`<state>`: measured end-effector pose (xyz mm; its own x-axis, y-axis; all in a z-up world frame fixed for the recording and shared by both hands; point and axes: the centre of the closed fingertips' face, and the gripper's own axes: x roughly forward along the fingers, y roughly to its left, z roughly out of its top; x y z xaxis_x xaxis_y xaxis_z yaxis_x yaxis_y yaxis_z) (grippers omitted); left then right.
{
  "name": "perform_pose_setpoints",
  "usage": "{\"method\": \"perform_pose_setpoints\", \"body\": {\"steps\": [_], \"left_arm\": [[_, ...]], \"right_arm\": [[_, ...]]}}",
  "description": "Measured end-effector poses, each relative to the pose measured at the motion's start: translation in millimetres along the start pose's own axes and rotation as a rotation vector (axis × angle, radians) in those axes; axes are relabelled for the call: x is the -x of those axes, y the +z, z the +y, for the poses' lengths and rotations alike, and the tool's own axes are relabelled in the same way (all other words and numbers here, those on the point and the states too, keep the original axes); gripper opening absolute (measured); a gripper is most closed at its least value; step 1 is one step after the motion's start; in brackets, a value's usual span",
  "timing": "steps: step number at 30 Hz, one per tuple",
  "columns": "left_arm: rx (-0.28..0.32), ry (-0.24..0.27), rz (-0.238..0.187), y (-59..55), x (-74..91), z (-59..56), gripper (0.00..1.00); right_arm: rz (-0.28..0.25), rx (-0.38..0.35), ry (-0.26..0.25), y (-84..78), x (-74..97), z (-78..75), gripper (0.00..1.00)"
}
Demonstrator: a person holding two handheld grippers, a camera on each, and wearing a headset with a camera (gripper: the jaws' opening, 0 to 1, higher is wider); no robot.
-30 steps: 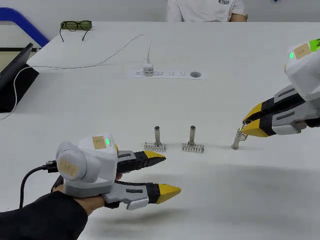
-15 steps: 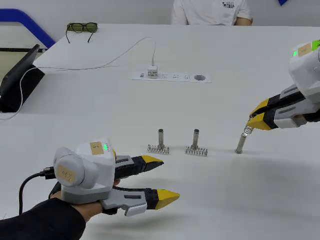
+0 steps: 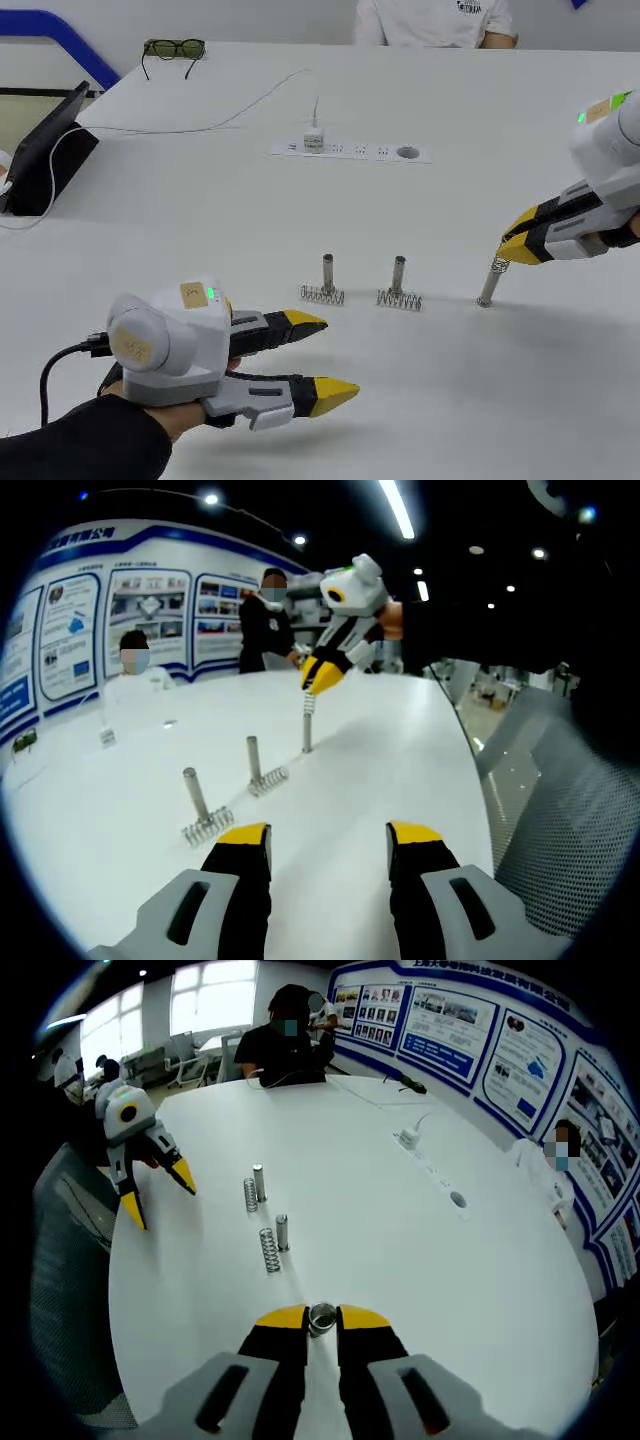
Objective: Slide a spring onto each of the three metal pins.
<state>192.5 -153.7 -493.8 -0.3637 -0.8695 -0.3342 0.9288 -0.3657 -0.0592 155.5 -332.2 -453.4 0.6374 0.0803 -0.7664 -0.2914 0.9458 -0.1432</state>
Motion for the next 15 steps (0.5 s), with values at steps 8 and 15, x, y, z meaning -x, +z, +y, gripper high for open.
{"method": "perform_pose_setpoints", "body": {"steps": [8,15], "left_arm": [[0.003,0.003,-0.001,-0.6,0.0,0.9,0.47],[0.007,0.003,0.003,-3.8,0.0,0.3,0.46]], "right_arm": [[0.004,-0.018,0.007,-4.8,-8.5,-2.5,0.12],[0.016,-0.037,0.014,-14.4,-18.2,-0.9,0.12]]}}
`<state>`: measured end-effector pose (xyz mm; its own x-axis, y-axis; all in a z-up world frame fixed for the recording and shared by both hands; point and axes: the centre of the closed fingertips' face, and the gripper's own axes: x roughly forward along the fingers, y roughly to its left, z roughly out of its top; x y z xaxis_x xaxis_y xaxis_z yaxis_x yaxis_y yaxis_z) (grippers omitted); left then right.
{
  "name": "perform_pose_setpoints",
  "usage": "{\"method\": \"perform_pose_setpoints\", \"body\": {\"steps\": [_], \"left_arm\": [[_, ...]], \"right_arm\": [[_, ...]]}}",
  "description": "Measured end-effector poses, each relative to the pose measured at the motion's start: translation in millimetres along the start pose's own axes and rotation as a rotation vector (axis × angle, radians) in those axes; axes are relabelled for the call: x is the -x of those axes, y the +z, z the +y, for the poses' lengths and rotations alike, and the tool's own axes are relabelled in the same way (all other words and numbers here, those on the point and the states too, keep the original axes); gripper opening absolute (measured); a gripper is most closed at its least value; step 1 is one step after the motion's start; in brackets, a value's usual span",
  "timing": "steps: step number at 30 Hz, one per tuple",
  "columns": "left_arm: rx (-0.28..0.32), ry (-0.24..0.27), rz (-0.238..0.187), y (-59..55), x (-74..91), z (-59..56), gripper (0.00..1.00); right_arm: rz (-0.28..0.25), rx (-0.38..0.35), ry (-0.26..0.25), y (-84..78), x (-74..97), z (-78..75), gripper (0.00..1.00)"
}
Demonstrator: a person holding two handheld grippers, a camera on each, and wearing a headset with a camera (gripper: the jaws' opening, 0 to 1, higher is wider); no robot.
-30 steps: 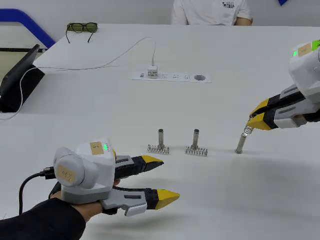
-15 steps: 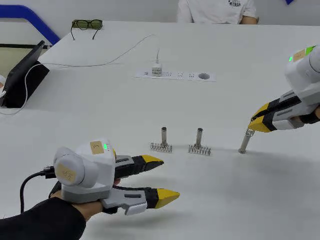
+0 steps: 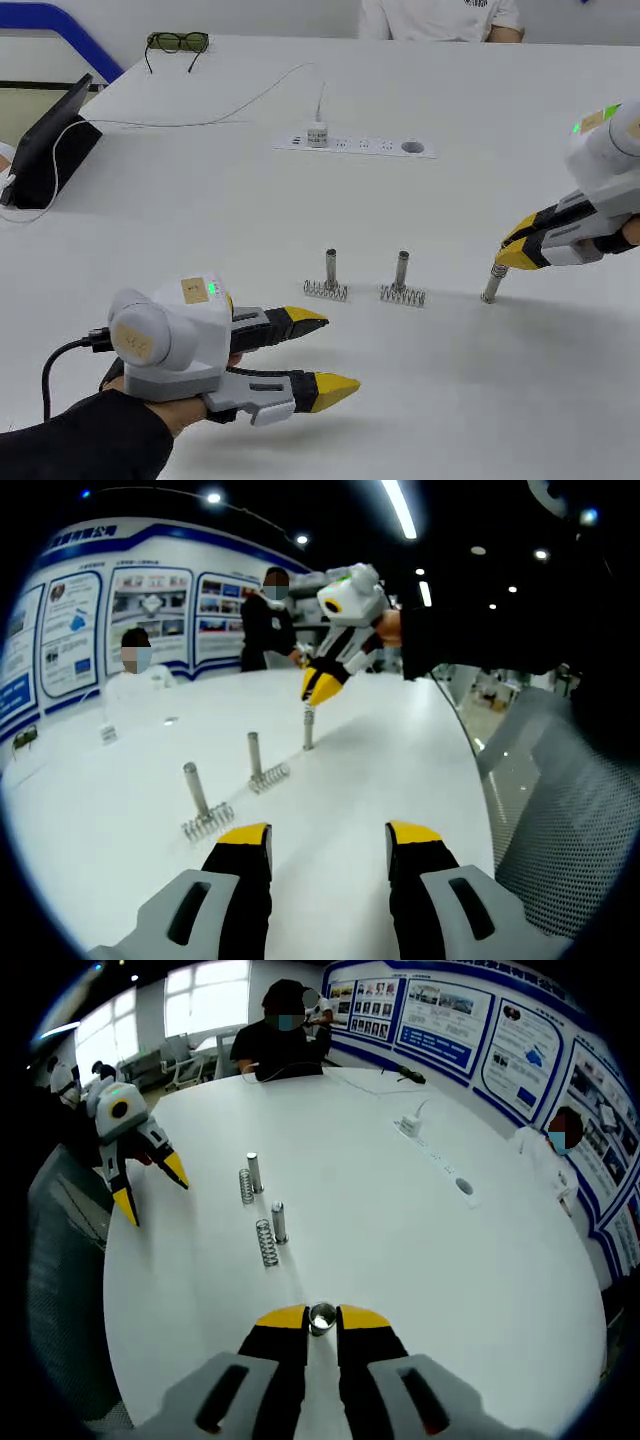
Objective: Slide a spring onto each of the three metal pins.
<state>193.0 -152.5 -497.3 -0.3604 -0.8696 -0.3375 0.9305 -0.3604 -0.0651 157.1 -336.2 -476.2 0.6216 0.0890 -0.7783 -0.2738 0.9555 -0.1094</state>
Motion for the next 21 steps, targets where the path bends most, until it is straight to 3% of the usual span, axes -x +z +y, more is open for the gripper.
{"method": "perform_pose_setpoints", "body": {"steps": [21], "left_arm": [[0.006,0.001,0.004,-1.3,-0.2,-0.5,0.46]], "right_arm": [[0.024,-0.041,0.002,-19.3,-22.5,4.6,0.12]]}}
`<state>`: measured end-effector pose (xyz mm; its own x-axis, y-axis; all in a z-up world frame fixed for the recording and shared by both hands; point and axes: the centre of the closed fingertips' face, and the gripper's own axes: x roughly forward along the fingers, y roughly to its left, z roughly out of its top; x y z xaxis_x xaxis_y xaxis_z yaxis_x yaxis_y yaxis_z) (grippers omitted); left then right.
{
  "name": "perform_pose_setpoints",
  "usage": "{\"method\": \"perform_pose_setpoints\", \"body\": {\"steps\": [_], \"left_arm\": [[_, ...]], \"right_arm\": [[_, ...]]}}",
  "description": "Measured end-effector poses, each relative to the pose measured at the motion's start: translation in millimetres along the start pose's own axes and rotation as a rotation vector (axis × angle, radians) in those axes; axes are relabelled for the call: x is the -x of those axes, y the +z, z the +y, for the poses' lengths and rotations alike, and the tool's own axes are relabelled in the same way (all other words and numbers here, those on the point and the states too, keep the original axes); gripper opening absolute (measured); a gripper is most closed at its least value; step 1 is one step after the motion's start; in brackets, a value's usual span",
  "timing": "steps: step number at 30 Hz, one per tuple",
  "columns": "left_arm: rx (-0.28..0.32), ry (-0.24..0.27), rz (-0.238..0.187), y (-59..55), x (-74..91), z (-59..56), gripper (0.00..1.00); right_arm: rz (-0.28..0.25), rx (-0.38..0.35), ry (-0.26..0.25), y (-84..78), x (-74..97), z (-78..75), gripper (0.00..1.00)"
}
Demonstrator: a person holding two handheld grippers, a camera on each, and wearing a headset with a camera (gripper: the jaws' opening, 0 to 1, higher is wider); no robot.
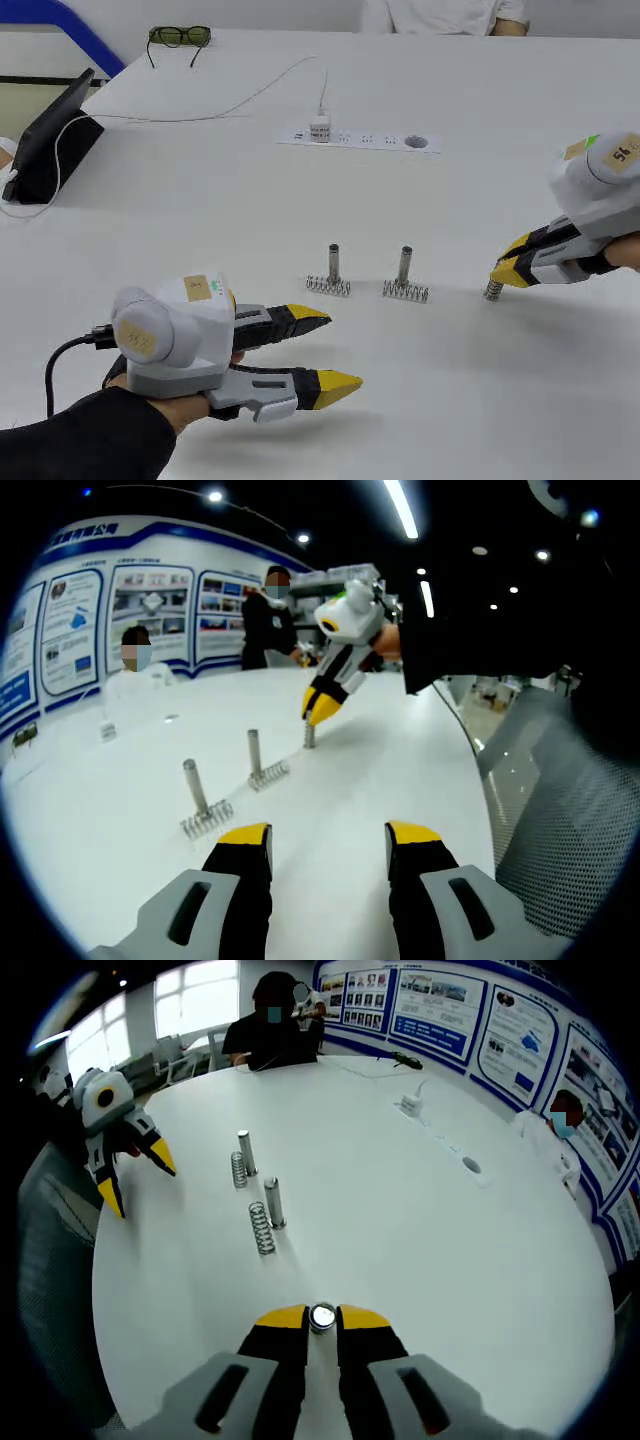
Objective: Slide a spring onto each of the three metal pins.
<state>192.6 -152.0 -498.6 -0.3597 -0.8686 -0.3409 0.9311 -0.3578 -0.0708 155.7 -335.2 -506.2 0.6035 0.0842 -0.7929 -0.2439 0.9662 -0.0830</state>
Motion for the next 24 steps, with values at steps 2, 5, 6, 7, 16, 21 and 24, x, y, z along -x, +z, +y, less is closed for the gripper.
{"method": "perform_pose_setpoints", "body": {"steps": [2,5,6,7,16,21,24], "left_arm": [[0.001,0.001,0.000,0.0,-0.1,0.3,0.46],[0.001,0.001,0.000,0.1,0.0,0.4,0.46],[0.001,0.002,0.000,0.1,0.0,0.4,0.46],[0.001,0.002,0.000,0.0,0.0,0.3,0.46],[0.002,0.000,0.000,0.4,-0.6,0.1,0.46],[0.000,-0.001,0.000,0.9,-0.8,0.1,0.46],[-0.001,-0.002,-0.001,1.2,-0.9,0.1,0.46]], "right_arm": [[0.001,0.000,-0.001,-0.7,-1.1,0.6,0.12],[0.005,0.003,-0.002,-1.8,-2.6,1.7,0.12],[0.004,0.003,-0.003,-2.0,-2.8,1.9,0.12],[0.001,0.003,-0.004,-1.3,-2.8,1.9,0.12],[0.000,0.009,-0.004,-0.9,-2.5,2.1,0.14],[-0.011,0.014,-0.010,1.6,-0.5,1.3,0.18],[-0.022,0.023,-0.014,5.4,2.6,2.6,0.21]]}}
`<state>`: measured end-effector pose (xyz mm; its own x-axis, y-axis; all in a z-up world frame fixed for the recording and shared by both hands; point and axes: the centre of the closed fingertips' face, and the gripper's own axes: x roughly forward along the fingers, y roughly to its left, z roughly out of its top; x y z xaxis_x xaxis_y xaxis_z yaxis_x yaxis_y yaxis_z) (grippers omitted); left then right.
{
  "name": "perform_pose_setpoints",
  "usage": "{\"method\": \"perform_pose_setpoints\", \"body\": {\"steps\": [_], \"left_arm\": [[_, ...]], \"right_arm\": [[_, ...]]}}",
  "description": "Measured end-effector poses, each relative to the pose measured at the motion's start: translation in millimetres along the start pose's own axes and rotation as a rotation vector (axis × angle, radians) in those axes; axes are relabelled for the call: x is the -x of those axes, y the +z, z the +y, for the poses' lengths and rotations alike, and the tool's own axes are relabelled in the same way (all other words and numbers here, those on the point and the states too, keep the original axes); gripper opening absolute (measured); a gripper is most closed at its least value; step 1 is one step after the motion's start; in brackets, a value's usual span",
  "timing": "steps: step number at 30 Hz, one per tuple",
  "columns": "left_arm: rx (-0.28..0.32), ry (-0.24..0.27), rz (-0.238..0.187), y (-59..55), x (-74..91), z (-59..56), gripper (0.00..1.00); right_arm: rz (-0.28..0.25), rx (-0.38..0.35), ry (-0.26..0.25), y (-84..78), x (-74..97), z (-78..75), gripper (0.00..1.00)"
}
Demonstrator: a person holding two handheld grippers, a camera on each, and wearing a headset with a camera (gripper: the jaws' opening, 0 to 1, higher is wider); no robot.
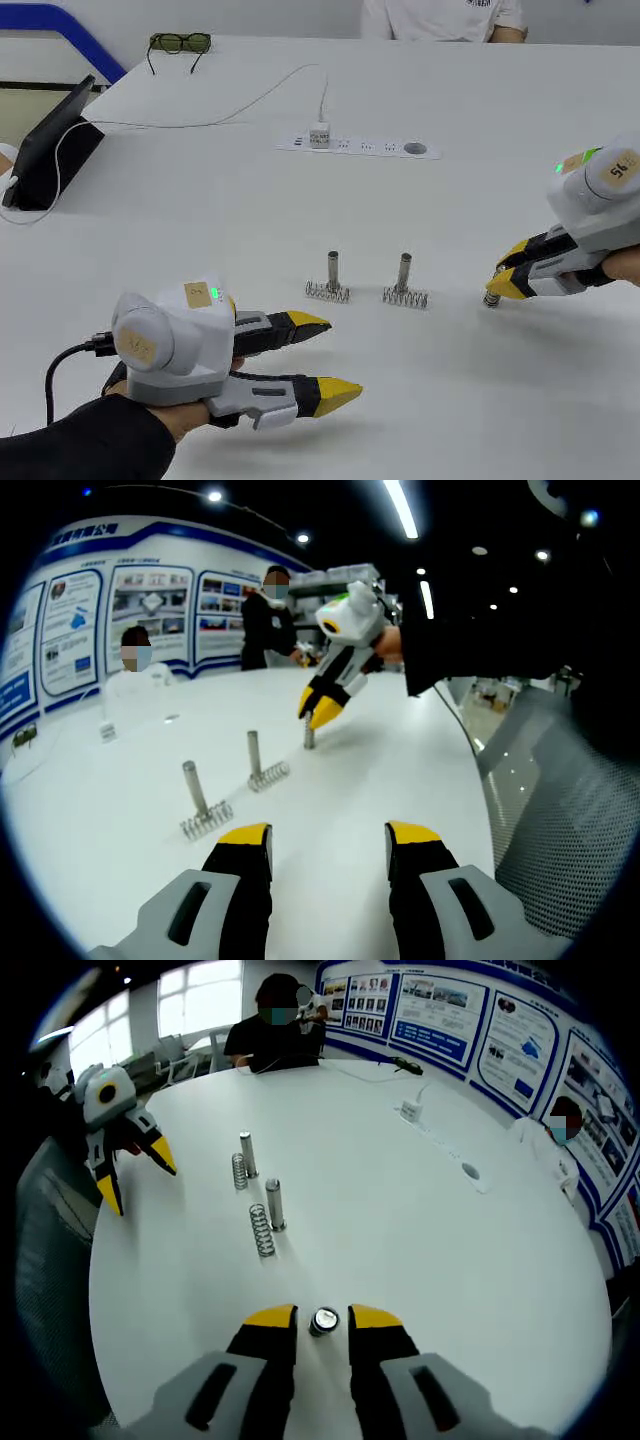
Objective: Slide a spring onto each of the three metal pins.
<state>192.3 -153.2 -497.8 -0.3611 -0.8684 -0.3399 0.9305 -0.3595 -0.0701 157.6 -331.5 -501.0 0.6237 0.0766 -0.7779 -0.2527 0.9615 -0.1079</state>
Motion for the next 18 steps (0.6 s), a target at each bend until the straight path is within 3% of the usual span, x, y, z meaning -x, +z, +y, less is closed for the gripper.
{"method": "perform_pose_setpoints", "body": {"steps": [9,18], "left_arm": [[-0.002,-0.005,-0.001,0.7,-0.5,-1.2,0.46],[-0.003,-0.002,-0.004,1.3,0.3,-0.2,0.46]], "right_arm": [[-0.024,0.043,0.005,14.6,3.8,9.4,0.23],[-0.031,0.096,0.045,30.8,-4.4,26.2,0.23]]}}
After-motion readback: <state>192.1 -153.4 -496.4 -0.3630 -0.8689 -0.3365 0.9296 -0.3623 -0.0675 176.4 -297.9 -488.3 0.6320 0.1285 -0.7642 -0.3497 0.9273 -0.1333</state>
